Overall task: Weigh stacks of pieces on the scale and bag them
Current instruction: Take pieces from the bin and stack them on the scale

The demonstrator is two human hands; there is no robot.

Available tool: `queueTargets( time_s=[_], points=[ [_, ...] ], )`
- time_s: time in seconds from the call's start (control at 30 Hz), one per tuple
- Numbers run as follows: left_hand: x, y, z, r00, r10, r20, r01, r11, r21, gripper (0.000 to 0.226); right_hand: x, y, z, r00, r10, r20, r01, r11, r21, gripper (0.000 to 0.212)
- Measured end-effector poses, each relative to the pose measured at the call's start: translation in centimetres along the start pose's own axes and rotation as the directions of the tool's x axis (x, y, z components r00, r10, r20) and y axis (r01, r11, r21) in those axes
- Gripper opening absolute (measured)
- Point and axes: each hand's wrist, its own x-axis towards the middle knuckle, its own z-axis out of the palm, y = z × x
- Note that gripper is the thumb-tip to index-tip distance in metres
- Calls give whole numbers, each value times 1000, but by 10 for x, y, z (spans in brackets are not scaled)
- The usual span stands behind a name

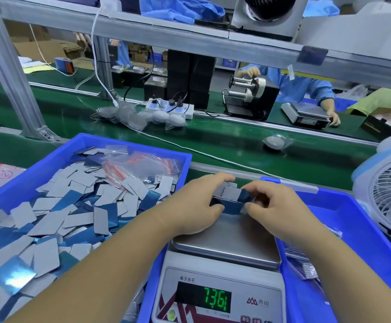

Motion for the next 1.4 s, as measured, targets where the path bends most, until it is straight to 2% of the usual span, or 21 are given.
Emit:
queueTargets(
  time_s=[0.1,0.23,0.33,0.4,0.5,0.6,0.7,0.83,1.0,1.1,1.2,1.33,1.4],
  points=[
    [0,1,3,1000,9,4,-9,1000,3,60,0,-1,-3,999,32,23,-32,999,-18,26],
    [0,2,4,1000,12,25,-12,1000,-9,60,0,0,-1,999,0,37,8,974,-225,32],
    [-1,5,5,999,4,43,-4,1000,-1,63,1,-1,0,995,7,102,31,931,-365,9],
    [-1,6,4,999,1,51,-1,1000,6,65,0,-1,-3,998,3,55,14,956,-293,20],
    [-1,7,4,999,-4,54,4,1000,12,69,-3,-7,-9,992,-58,-111,52,997,-51,32],
    [-1,5,4,998,-8,56,8,1000,2,73,-4,-12,-8,984,-86,-158,82,996,-34,34],
    [-1,5,4,999,-6,41,6,1000,-23,77,-3,-10,-11,991,18,-135,-15,1000,22,30],
    [0,4,4,999,-17,-40,14,997,-81,76,-3,-8,-9,991,135,9,-135,988,78,27],
    [2,1,6,998,-2,-61,-2,997,-73,66,-1,-8,0,989,137,-53,-130,985,115,28],
    [3,0,8,997,28,-65,-31,998,-46,63,0,-5,-2,991,132,-31,-128,987,101,26],
    [2,-1,7,996,38,-80,-44,996,-74,67,-2,-6,-6,997,74,-17,-74,997,18,26],
    [1,2,6,997,28,-68,-34,996,-86,70,-1,-13,0,983,-32,-182,49,995,92,19],
    [1,2,5,997,34,-73,-40,996,-81,75,0,-18,8,974,-96,-207,113,991,69,18]
  ],
)
